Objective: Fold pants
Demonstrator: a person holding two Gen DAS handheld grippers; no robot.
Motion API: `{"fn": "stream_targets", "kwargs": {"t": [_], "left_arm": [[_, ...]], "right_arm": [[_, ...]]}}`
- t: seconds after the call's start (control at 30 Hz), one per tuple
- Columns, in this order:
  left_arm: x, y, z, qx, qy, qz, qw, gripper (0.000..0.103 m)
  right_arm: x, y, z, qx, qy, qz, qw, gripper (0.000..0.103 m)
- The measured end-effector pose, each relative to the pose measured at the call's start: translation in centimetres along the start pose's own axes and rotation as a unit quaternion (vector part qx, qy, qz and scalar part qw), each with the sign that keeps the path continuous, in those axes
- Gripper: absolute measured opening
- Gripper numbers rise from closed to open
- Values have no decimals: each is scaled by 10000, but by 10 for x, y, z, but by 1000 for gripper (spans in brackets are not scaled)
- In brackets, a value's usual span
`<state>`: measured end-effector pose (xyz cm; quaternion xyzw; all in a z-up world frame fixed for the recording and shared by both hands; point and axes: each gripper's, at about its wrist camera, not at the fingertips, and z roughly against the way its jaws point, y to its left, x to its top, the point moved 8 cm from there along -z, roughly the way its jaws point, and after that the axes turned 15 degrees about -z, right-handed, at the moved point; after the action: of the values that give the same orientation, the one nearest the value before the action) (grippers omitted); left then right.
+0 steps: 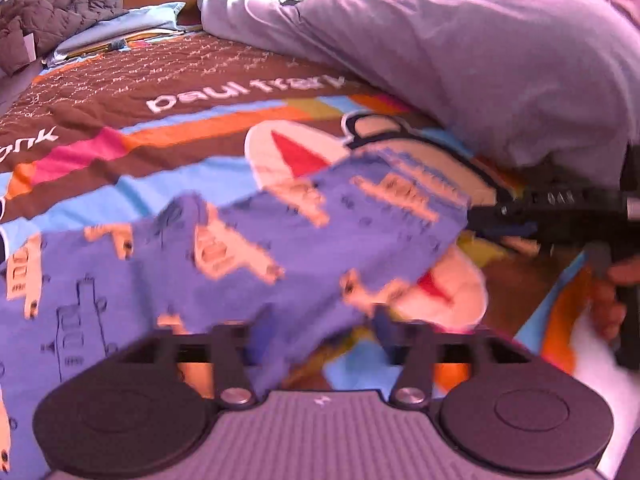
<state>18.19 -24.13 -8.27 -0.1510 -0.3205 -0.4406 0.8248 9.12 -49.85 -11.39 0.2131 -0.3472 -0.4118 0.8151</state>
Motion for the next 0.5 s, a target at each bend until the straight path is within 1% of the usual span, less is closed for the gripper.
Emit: {"fn": "stream_targets", "kwargs": {"t": [0.03,0.07,0.1,0.13,0.17,0.2,0.23,0.27,0.3,0.37,0.43,0.5], "left_arm": [[11,1,1,18,-92,19,10000,69],[21,0,0,19,-154,30,9999,70],[33,0,-3,17,-210,59,9998,75],[49,-1,-10,47,-281,119,9995,84],[61,0,-17,109,-342,179,9992,90],[74,-1,-25,174,-411,239,9987,96],[86,-2,-36,196,-459,285,9983,99],[97,-4,-51,150,-414,311,9985,99],[106,-5,-67,65,-288,300,9991,99],[122,-4,-96,-85,-77,272,9996,99],[133,-3,-117,-159,35,283,9995,98],[140,-3,-138,-317,184,289,9989,97]], "right_arm": [[1,-2,4,82,-37,-109,9999,49],[5,0,6,143,-98,-145,9997,58],[9,2,9,193,-183,-60,9996,60],[13,5,11,199,-265,120,9994,64],[18,6,13,183,-327,304,9988,69],[21,7,11,143,-354,416,9984,69],[24,6,7,96,-336,467,9983,66],[25,4,4,90,-295,481,9984,61],[26,2,0,67,-253,468,9986,59],[25,-2,-5,21,-139,398,9991,50],[27,-3,-6,150,-123,339,9992,47],[31,-3,-8,221,-185,251,9993,46]]}}
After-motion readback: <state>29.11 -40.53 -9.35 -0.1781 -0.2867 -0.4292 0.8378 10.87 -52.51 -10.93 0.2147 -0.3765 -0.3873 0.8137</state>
